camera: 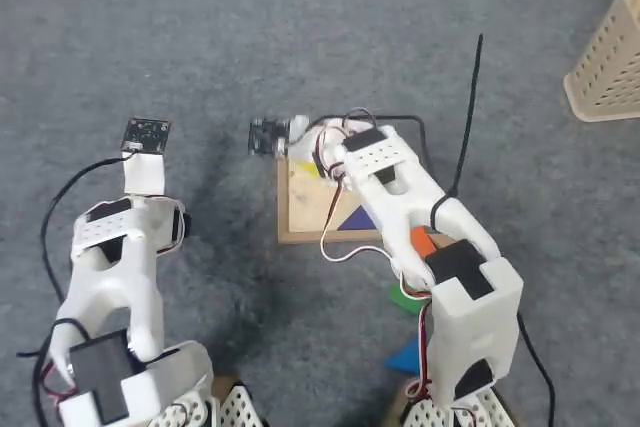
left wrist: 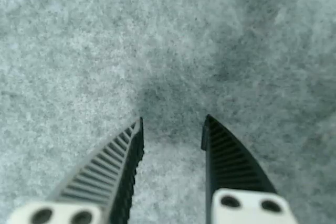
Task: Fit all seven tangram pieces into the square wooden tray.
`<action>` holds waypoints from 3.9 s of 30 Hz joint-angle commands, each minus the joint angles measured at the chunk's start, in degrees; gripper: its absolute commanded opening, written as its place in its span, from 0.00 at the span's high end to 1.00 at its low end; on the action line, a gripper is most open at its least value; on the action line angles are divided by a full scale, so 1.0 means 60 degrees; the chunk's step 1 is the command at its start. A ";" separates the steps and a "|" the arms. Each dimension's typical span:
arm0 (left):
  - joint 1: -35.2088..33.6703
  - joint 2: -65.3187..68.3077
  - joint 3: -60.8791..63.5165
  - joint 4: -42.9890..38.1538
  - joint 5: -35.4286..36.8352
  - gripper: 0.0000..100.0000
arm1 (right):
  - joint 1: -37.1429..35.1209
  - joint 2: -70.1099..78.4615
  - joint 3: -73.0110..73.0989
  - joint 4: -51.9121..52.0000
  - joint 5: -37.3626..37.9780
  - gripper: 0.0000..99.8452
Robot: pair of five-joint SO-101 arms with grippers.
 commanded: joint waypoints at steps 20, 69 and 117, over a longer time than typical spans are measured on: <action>0.0015 -0.0440 0.0037 -0.0161 -0.0103 0.82 | 0.0168 -0.0989 0.0000 -0.1150 -0.1451 0.99; 0.0015 -0.0440 0.0037 -0.0176 -0.0103 0.82 | 0.1604 0.0359 -0.2374 0.1824 -0.4850 0.99; 0.0015 -0.0440 0.0037 -0.0176 -0.0103 0.82 | 0.0037 -0.0139 -0.0952 0.1106 -0.5187 0.99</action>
